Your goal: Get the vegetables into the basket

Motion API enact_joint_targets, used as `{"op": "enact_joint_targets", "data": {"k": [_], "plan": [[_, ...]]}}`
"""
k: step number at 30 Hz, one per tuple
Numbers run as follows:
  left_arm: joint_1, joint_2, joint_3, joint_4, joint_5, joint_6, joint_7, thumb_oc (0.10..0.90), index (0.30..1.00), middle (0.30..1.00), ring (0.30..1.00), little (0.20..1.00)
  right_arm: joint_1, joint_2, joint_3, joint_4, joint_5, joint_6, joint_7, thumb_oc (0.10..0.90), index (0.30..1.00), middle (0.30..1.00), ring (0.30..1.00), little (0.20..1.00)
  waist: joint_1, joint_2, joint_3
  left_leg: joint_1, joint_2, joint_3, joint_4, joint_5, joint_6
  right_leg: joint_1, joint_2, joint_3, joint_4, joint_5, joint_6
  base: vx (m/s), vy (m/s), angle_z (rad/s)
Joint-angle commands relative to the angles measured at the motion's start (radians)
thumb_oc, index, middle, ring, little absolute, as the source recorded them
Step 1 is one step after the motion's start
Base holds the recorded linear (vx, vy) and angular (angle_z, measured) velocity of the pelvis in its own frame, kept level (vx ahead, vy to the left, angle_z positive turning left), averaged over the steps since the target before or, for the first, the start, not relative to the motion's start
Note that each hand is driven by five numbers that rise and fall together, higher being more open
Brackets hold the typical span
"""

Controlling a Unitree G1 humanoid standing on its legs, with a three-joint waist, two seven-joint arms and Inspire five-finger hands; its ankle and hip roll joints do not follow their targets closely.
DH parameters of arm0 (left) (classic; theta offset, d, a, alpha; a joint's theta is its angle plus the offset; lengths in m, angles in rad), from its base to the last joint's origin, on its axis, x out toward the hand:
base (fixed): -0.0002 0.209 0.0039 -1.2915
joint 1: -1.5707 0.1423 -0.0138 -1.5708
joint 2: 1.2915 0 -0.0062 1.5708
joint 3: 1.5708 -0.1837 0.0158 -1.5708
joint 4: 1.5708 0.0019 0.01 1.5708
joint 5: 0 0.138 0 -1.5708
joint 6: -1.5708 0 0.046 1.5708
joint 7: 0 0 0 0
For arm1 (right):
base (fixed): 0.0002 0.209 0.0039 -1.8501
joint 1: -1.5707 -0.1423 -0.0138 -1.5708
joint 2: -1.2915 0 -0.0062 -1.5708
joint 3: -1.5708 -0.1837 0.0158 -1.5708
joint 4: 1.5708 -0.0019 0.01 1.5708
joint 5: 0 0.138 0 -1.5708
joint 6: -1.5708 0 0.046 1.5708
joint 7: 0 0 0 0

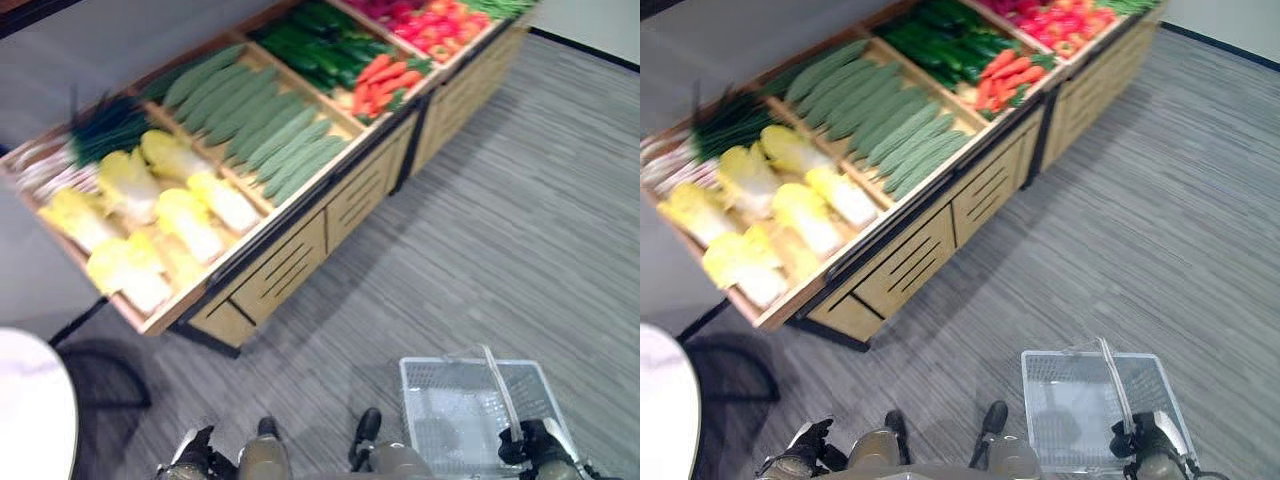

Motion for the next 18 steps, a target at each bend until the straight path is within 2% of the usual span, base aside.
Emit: {"op": "enact_joint_targets", "data": {"k": [1,5,6,9,10,11,13,15,16,17,18], "plan": [[-0.024,-0.008,0.024,-0.01,0.006,-0.012,0.012,0.9,1.0,1.0,1.0,1.0,-0.004,-0.068,-0.027,-0.033,0.019,-0.02,-0.044,0.4,0.3,0.3,0.3,0.3,0.016,0.012,0.016,-0.006,-0.013,-0.008,-0.026,0.033,0.052,0.019,-0.107,0.127,0.144,0.004,0.123,0.16,0.106,-0.02],[-0.004,0.005,0.043,0.006,0.033,-0.014,0.004,0.9,1.0,1.0,1.0,1.0,-0.011,-0.043,-0.024,-0.05,0.004,-0.022,-0.045,0.4,0.3,0.3,0.3,0.3,0.022,-0.011,0.022,0.009,-0.047,0.003,-0.01,-0.005,0.09,0.041,-0.154,0.138,0.197,-0.003,0.138,0.2,0.208,0.01],[-0.004,0.005,0.043,0.006,0.033,-0.014,0.004,0.9,1.0,1.0,1.0,1.0,-0.012,-0.042,-0.024,-0.05,0.004,-0.023,-0.045,0.4,0.3,0.3,0.3,0.3,0.022,-0.011,0.022,0.009,-0.048,0.003,-0.01,-0.006,0.091,0.041,-0.154,0.139,0.196,-0.003,0.139,0.15,0.188,0.14],[-0.003,0.01,0.051,-0.007,0.015,-0.02,0.003,0.9,1.0,1.0,1.0,1.0,-0.024,-0.025,-0.011,-0.031,-0.005,-0.016,-0.044,0.4,0.3,0.3,0.3,0.3,0.034,-0.025,0.026,0.001,-0.066,-0.001,-0.002,-0.024,0.103,0.047,-0.176,0.138,0.186,0.04,0.16,0.08,0.119,0.05],[0.0,0.013,0.057,-0.012,0.007,-0.023,0.002,0.9,1.0,1.0,1.0,1.0,-0.036,-0.017,-0.003,-0.02,-0.011,-0.013,-0.042,0.4,0.3,0.3,0.3,0.3,0.043,-0.033,0.026,0.003,-0.079,0.0,-0.007,-0.036,0.113,0.045,-0.188,0.139,0.183,0.072,0.175,0.09,0.134,0.05],[0.0,0.014,0.057,-0.012,0.007,-0.023,0.002,0.9,1.0,1.0,1.0,1.0,-0.037,-0.017,-0.003,-0.02,-0.011,-0.013,-0.042,0.4,0.3,0.3,0.3,0.3,0.043,-0.033,0.026,0.003,-0.08,0.001,-0.008,-0.036,0.113,0.045,-0.189,0.139,0.183,0.072,0.176,0.09,0.143,0.03],[0.0,0.019,0.066,-0.014,-0.004,-0.024,0.005,0.9,1.0,1.0,1.0,1.0,-0.058,-0.005,0.014,-0.019,-0.016,-0.012,-0.042,0.4,0.3,0.3,0.3,0.3,0.057,-0.044,0.03,0.011,-0.094,0.002,-0.014,-0.05,0.127,0.03,-0.206,0.147,0.214,0.106,0.192,0.06,0.105,0.02],[-0.004,0.026,0.074,-0.015,-0.013,-0.025,0.008,0.9,1.0,1.0,1.0,1.0,-0.069,0.002,0.019,-0.017,-0.014,-0.012,-0.042,0.4,0.3,0.3,0.3,0.3,0.063,-0.043,0.034,0.025,-0.106,-0.006,-0.022,-0.059,0.14,0.011,-0.222,0.161,0.281,0.129,0.199,0.06,0.119,-0.05],[-0.007,0.027,0.072,-0.016,-0.014,-0.027,0.008,0.9,1.0,1.0,1.0,1.0,-0.075,0.001,0.018,-0.011,-0.011,-0.014,-0.041,0.4,0.3,0.3,0.3,0.3,0.063,-0.039,0.035,0.025,-0.11,-0.01,-0.027,-0.042,0.155,-0.006,-0.221,0.173,0.309,0.157,0.186,0.02,0.076,0.03],[-0.007,0.027,0.072,-0.016,-0.014,-0.027,0.008,0.9,1.0,1.0,1.0,1.0,-0.076,0.001,0.018,-0.011,-0.011,-0.014,-0.041,0.4,0.3,0.3,0.3,0.3,0.063,-0.039,0.035,0.024,-0.11,-0.009,-0.028,-0.042,0.155,-0.008,-0.221,0.173,0.31,0.157,0.186,0.04,0.042,0.36],[-0.006,0.031,0.068,-0.018,-0.015,-0.027,0.006,0.9,1.0,1.0,1.0,1.0,-0.074,0.002,0.021,-0.013,-0.012,-0.015,-0.039,0.4,0.3,0.3,0.3,0.3,0.054,-0.036,0.036,0.034,-0.118,-0.03,-0.036,-0.043,0.159,-0.023,-0.203,0.217,0.333,0.17,0.184,0.21,-0.021,0.48]]}}
